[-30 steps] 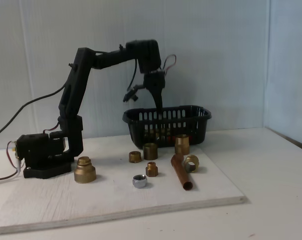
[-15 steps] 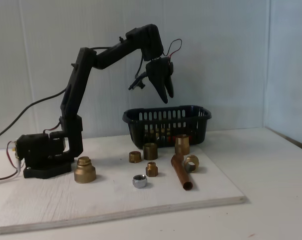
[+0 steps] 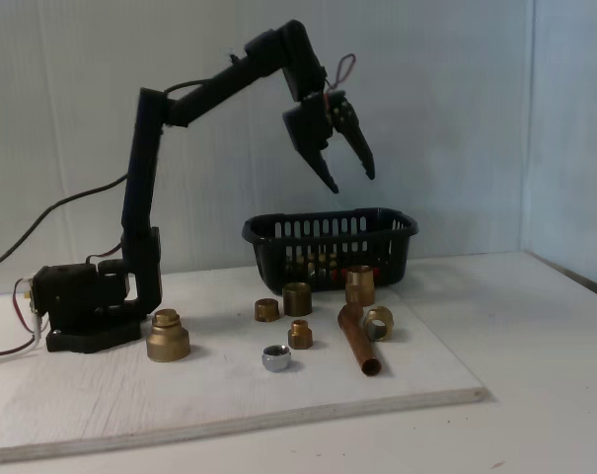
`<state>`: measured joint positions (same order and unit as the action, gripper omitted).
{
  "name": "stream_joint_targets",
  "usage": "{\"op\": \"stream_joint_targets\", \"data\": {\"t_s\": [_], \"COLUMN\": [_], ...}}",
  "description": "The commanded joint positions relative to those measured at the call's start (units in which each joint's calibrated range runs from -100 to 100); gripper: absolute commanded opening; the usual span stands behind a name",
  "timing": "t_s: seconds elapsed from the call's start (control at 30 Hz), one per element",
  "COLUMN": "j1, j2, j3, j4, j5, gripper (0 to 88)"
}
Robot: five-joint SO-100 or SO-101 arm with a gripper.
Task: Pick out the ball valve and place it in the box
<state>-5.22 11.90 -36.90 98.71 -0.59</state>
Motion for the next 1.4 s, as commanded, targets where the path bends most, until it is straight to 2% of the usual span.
{"op": "stream_joint_targets", "data": {"t_s": [0.0,0.17,0.47,0.63,1.37], "j1": [0.4,0.3,0.2,0.3,-0.3], "j2": [-8.7,-22.2,-48.4,-59.3,-88.7], "j3": [4.8,18.1,60.5,77.3,107.8], "j4": [0.4,-5.6,-34.0,-44.4,-48.6], "j5": [-2.4,-4.2,-3.8,-3.8,-3.8], "gripper": [19.3,19.3,19.7,19.3,19.3]}}
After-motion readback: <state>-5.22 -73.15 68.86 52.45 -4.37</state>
